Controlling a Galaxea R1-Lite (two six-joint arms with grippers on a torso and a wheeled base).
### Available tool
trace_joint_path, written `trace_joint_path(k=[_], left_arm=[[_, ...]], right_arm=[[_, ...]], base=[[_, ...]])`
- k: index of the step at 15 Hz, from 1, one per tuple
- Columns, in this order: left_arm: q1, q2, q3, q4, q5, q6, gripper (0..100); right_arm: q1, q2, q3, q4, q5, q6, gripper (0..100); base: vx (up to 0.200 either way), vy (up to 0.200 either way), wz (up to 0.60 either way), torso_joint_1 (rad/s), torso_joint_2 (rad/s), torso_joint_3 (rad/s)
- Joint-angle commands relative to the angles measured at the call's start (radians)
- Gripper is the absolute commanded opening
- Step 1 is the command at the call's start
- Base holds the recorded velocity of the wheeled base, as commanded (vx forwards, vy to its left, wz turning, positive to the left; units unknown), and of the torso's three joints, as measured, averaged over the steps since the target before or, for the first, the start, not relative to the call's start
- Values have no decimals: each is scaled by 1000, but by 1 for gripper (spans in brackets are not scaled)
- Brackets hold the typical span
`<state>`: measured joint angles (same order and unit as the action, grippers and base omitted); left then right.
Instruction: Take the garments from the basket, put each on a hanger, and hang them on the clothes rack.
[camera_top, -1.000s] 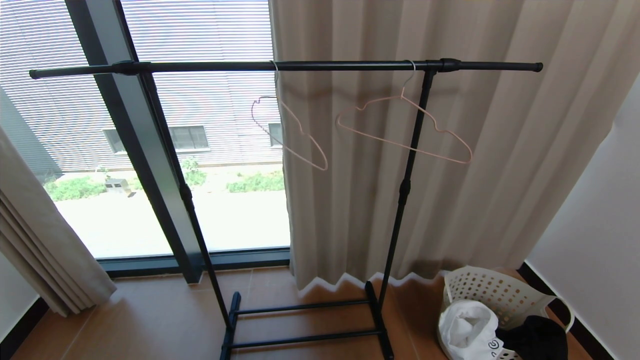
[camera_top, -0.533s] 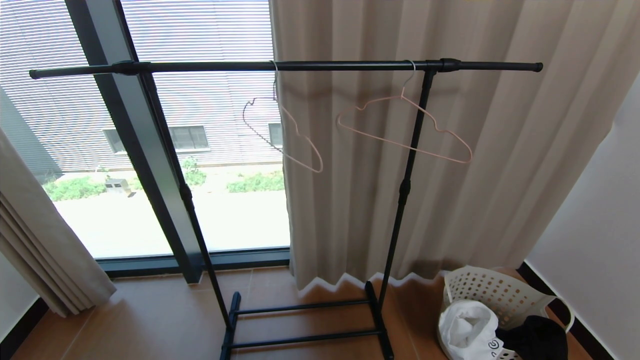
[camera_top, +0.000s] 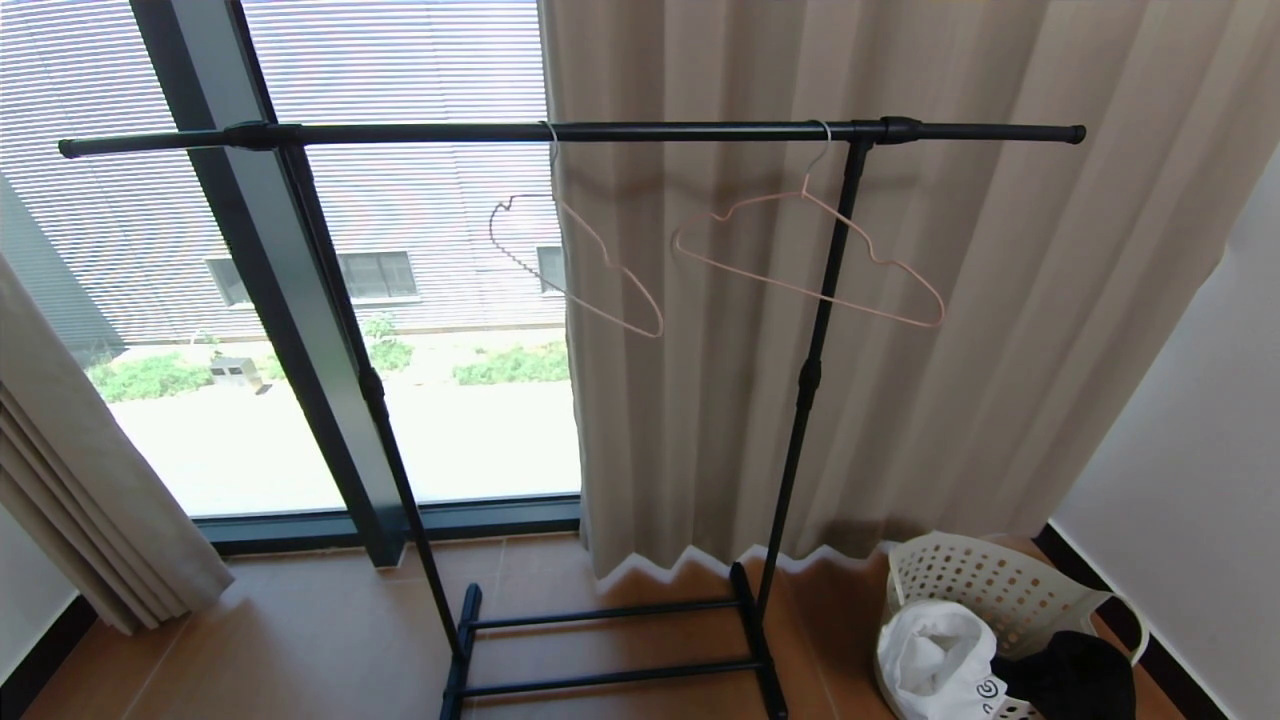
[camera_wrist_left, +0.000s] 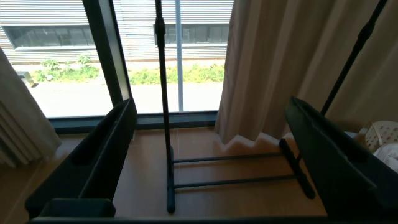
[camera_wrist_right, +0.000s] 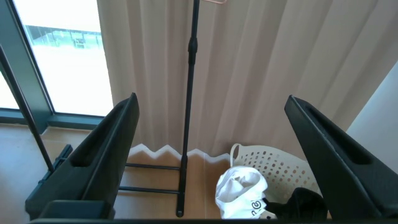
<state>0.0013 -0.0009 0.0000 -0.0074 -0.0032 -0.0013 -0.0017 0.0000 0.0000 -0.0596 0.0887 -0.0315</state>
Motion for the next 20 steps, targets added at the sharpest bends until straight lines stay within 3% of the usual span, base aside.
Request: trace_joint_path(k=[1,11,20], left_arm=[[0,1,0,0,0,0,100],[0,1,0,0,-1,1,100],[0,1,0,0,5,0,100]], right_arm=[[0,0,0,0,0,1,100],[0,0,0,0,9,-30,100],[0,0,0,0,9,-27,100]], base=[[0,0,0,0,0,0],[0,0,0,-2,6,5],[0,0,0,-151,452,292]])
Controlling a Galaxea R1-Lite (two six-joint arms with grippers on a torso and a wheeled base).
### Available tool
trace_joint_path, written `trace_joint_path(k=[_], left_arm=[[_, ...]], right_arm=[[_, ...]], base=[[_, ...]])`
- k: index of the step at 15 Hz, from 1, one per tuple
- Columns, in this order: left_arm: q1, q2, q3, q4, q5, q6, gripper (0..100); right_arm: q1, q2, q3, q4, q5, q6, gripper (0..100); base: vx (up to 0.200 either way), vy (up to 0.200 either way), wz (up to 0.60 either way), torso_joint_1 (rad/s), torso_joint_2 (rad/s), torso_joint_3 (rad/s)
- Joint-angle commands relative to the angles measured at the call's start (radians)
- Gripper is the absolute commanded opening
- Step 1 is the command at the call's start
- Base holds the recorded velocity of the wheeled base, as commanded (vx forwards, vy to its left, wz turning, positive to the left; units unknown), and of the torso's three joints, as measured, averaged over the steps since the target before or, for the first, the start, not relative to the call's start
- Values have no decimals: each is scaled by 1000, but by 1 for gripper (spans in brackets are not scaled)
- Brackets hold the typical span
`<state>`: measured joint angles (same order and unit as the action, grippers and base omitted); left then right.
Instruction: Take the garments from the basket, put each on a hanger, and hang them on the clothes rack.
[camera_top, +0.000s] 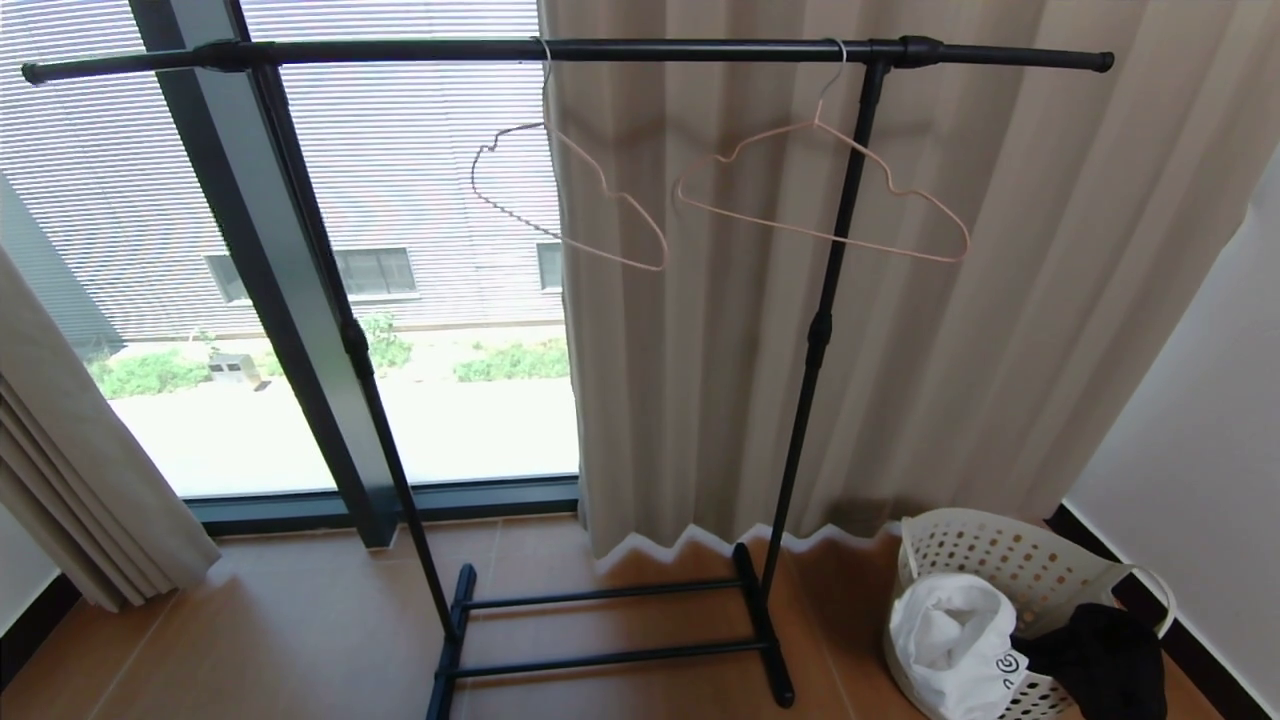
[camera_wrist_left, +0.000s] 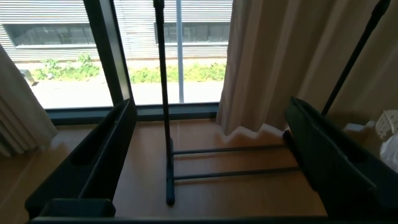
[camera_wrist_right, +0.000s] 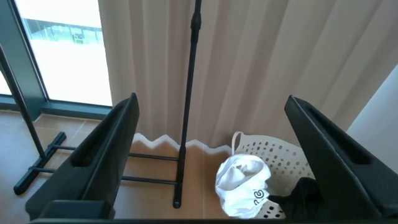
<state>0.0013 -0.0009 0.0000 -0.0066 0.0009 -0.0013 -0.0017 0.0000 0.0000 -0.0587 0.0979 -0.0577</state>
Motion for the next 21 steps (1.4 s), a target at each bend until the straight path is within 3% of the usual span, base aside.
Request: trace_joint_path(k=[1,7,9,13,17,21], left_arm=[[0,1,0,-1,1,-2,100],[0,1,0,-1,-4,0,100],[0,1,0,-1,-4,0,100],[0,1,0,-1,-4,0,100],[0,1,0,0,-7,1,100],[0,1,0,0,-7,1,100]], right_arm=[[0,2,0,-1,0,-1,100],[0,0,0,0,0,-7,100],[0,2,0,0,0,-7,100],[0,0,0,-1,0,-4,100],[0,0,0,-3,0,-2,100],[0,0,0,-3,0,-4,100]], base=[[0,0,0,-144,481,334],[0,0,0,-115,471,355],[0,0,-600,-44,246,205],[0,0,-600,-4,55,44],[0,0,0,0,0,0],[0,-200,0,0,0,7]])
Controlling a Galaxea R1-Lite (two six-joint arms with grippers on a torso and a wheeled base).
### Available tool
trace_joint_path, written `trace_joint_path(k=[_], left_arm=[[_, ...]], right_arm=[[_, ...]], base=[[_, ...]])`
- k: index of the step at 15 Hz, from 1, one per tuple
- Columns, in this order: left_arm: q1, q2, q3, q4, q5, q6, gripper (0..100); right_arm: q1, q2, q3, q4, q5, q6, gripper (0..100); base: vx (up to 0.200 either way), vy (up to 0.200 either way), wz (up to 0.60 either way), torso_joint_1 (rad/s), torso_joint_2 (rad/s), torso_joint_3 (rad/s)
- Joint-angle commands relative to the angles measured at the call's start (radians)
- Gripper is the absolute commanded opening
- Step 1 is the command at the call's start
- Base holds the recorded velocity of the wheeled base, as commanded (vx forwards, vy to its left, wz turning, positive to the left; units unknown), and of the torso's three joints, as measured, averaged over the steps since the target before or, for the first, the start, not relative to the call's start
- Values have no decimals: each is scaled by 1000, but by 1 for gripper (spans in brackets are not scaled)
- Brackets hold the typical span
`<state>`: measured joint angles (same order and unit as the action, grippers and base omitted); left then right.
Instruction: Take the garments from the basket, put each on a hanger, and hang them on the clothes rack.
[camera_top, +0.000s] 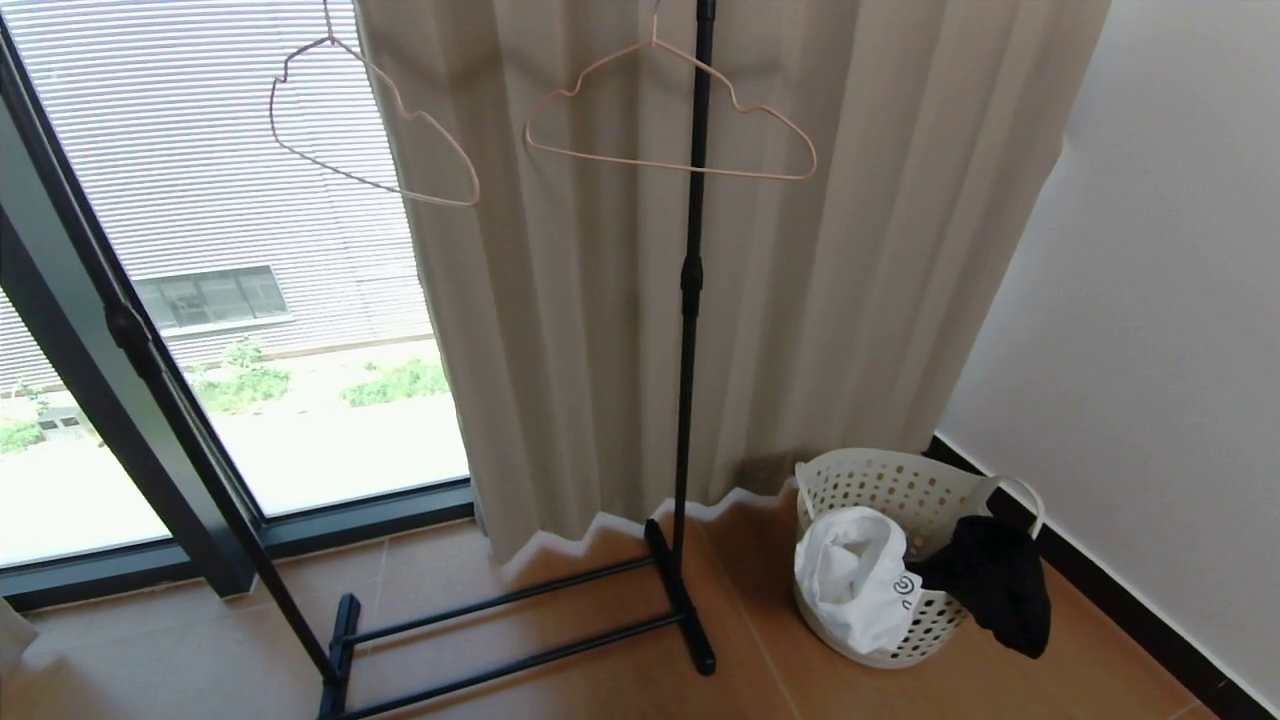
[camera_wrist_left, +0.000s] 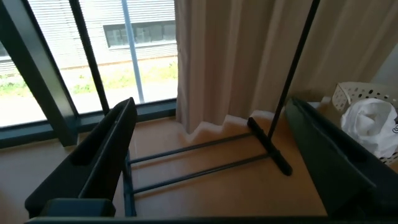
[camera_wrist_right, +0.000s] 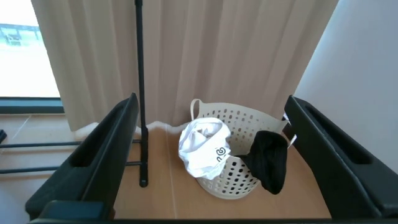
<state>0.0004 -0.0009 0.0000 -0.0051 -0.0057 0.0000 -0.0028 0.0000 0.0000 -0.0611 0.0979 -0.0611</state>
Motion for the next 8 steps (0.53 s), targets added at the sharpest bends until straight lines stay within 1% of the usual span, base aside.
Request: trace_joint_path(k=[1,2,3,8], left_arm=[[1,1,0,-1,0,0,100],[1,1,0,-1,0,0,100],[1,1,0,-3,0,0,100],[1,1,0,-1,0,0,100]], right_arm=[[1,0,0,0,0,0,100],[1,2,0,0,0,-3,100],[1,0,0,0,-1,-3,100],[1,0,0,0,-1,-3,100]], base=[[0,-200,0,12,2,-7],[0,-200,0,2,-7,2],[200,-200,0,-2,-2,2],[200,0,0,0,3,5]])
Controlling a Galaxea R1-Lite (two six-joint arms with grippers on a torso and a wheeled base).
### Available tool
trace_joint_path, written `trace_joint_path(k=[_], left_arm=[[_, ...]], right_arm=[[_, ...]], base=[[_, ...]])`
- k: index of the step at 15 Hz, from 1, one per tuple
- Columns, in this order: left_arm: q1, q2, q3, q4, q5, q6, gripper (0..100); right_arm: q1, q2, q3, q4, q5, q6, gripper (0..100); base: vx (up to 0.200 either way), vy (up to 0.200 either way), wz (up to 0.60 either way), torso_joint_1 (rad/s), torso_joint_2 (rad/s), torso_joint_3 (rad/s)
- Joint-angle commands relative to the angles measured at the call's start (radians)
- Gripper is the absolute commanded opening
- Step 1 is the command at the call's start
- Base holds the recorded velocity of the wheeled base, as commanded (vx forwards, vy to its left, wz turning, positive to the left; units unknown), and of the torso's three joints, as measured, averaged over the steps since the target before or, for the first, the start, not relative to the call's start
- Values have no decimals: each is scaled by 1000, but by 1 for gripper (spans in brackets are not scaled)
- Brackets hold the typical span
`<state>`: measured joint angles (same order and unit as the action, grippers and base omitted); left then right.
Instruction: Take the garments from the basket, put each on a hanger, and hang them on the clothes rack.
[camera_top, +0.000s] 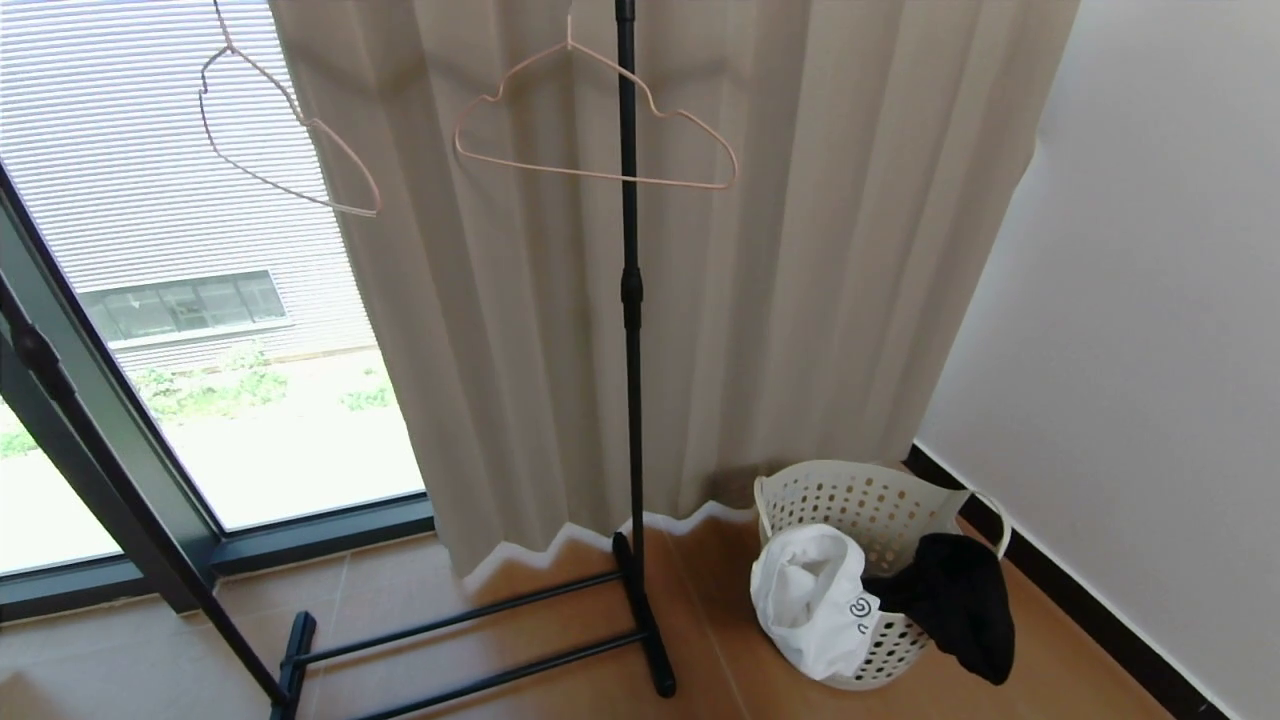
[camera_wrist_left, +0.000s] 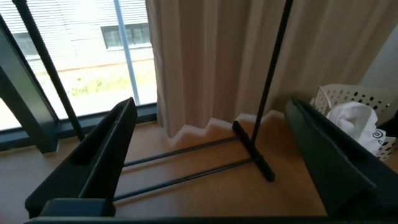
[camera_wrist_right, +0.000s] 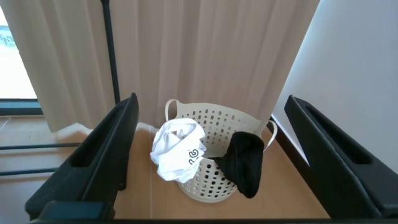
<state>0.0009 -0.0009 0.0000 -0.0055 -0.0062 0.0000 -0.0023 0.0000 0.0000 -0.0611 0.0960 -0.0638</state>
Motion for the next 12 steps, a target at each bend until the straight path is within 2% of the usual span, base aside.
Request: trace_joint_path(k=[1,3,12], left_arm=[[1,1,0,-1,0,0,100],[1,1,0,-1,0,0,100],[1,1,0,-2,2,-3,100]], right_arm=[[1,2,0,0,1,-1,100],[1,0,0,0,1,1,100],[1,0,0,-5,-7,27,100]], base=[[200,0,0,7,-2,2],[200,0,0,10,7,2],[0,0,0,0,0,0]])
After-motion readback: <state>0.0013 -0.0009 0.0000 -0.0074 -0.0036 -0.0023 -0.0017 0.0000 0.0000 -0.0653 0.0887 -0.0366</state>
